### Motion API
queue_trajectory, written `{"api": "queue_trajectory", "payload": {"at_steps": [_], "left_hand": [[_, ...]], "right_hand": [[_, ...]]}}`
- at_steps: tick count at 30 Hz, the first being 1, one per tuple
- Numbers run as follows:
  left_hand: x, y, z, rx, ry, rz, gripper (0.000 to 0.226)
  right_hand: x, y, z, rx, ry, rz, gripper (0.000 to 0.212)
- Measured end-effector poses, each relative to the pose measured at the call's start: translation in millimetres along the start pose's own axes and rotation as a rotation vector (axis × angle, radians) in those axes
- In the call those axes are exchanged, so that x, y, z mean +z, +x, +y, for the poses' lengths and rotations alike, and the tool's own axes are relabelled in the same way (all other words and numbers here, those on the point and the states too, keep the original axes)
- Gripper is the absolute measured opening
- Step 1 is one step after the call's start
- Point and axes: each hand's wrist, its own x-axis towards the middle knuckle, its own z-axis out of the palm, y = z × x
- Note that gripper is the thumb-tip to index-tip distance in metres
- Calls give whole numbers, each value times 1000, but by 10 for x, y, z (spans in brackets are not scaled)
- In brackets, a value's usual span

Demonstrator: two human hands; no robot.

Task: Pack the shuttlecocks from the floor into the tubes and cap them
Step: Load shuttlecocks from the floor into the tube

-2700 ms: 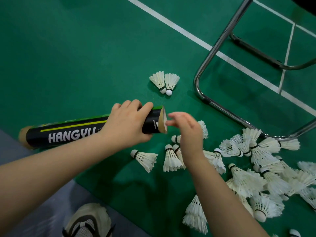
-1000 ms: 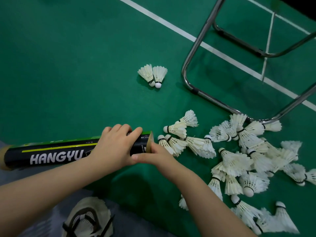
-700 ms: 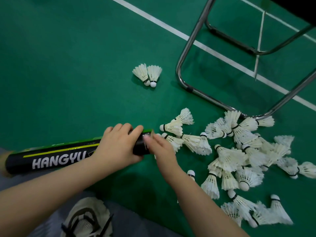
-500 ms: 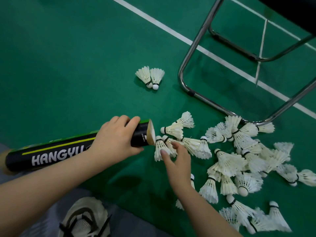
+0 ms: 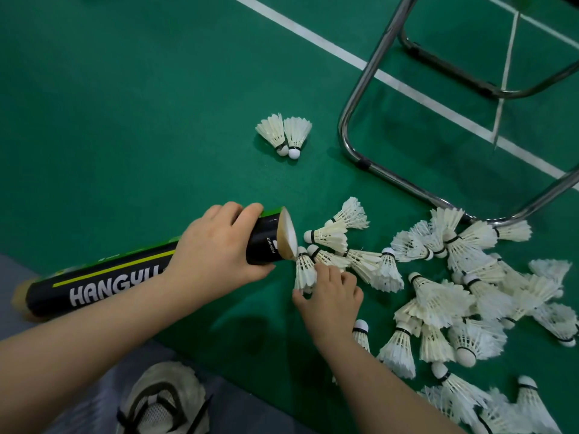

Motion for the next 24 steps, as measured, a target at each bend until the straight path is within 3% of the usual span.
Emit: {"api": "queue_trajectory", "payload": {"at_steps": [6,10,13,18,21,24], "left_hand": [[-41,-25,1,-3,-23,0,72],[-61,-33,-15,0,-18,-14,77],[-59,-27,-7,3,-22,-25,74],[-19,-28,13,2,-33,-43,70],[1,-18,35,3,-34,-55,70],[-1,3,20,-14,-31,-56,73]], "right_hand": [[-119,-51,12,85,255,50,54],[-434,-97,98,223,1007,60,37],[-682,-30,117,209,1332,171,27],[-975,80,-62,16,1442,189,28],[-977,102,-217,-139,1382,84,26],[-948,150,-271,-165,1306,-28,35]]}}
